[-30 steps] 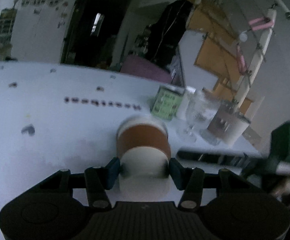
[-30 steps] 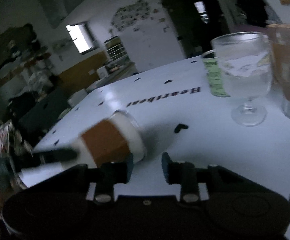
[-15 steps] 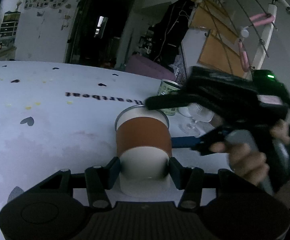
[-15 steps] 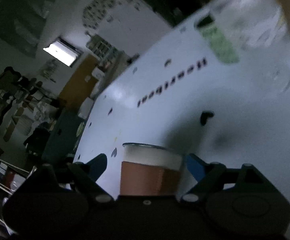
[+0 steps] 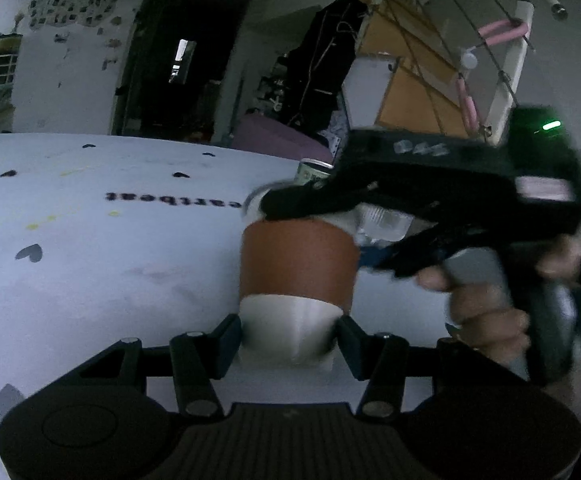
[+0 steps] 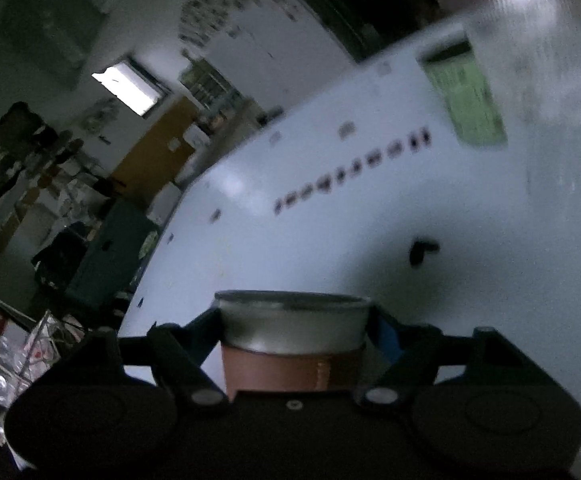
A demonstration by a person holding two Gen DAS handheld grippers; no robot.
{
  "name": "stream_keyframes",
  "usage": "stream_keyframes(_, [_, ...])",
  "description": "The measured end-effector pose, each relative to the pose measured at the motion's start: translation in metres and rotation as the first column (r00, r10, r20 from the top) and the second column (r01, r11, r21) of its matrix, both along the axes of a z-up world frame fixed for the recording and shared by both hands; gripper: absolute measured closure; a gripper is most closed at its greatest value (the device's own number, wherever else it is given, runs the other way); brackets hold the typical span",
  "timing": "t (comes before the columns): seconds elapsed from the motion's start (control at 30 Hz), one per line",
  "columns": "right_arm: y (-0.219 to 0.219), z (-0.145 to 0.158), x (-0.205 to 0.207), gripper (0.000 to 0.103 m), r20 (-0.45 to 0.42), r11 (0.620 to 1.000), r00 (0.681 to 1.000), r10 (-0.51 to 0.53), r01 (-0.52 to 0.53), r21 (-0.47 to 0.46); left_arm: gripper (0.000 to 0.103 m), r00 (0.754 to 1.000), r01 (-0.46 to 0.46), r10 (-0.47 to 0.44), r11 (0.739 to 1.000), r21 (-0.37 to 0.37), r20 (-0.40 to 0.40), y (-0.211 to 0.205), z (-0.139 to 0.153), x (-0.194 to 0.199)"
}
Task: Flip cup upright
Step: 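Grasp the cup rim with the right gripper while the left gripper holds the base, then open the left gripper while the right gripper carries the cup upright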
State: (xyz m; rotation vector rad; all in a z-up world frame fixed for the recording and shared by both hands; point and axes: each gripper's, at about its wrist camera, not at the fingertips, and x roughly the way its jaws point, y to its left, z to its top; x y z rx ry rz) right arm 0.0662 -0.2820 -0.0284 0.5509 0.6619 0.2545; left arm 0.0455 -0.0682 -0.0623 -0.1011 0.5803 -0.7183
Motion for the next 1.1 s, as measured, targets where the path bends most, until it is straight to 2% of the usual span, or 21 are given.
stream_keyframes(0.1, [0.007, 0.017, -0.016, 0.024, 0.095, 0.992, 0.995, 0.011, 0.002, -0.125, 0.049, 1.0, 0.004, -0.004, 1.0, -0.004, -0.004, -0.007, -0.006, 0.005])
stream_keyframes(0.2, [0.015, 0.025, -0.032, 0.024, 0.152, 0.969, 0.988, 0.032, 0.007, -0.245, 0.05, 1.0, 0.007, -0.007, 1.0, 0.004, 0.004, -0.014, -0.013, 0.006])
stream_keyframes(0.43, [0.035, 0.022, -0.051, 0.025, 0.207, 0.91, 0.973, 0.1, -0.005, -0.415, 0.052, 0.999, 0.003, -0.004, 0.999, 0.044, 0.032, -0.023, -0.029, 0.005])
stream_keyframes(0.57, [0.04, 0.021, -0.05, 0.025, 0.227, 0.894, 0.967, 0.112, 0.001, -0.448, 0.054, 0.999, -0.002, -0.001, 0.999, 0.05, 0.045, -0.024, -0.03, 0.004])
stream_keyframes(0.67, [0.045, 0.025, -0.051, 0.017, 0.264, 0.885, 0.957, 0.118, 0.02, -0.466, 0.054, 0.999, 0.001, -0.003, 0.999, 0.049, 0.045, -0.024, -0.03, 0.005])
stream_keyframes(0.8, [0.049, 0.031, -0.05, 0.014, 0.277, 0.88, 0.951, 0.139, 0.009, -0.475, 0.054, 0.999, -0.001, -0.002, 0.998, 0.055, 0.052, -0.026, -0.03, 0.004])
stream_keyframes(1.03, [0.05, 0.03, -0.042, 0.013, 0.247, 0.877, 0.957, 0.153, -0.016, -0.48, 0.054, 0.999, 0.0, -0.002, 0.999, 0.053, 0.051, -0.025, -0.03, 0.005])
stream_keyframes(1.1, [0.052, 0.029, -0.042, 0.017, 0.25, 0.876, 0.954, 0.166, -0.026, -0.482, 0.053, 0.999, -0.004, 0.002, 0.999, 0.052, 0.05, -0.025, -0.029, 0.004])
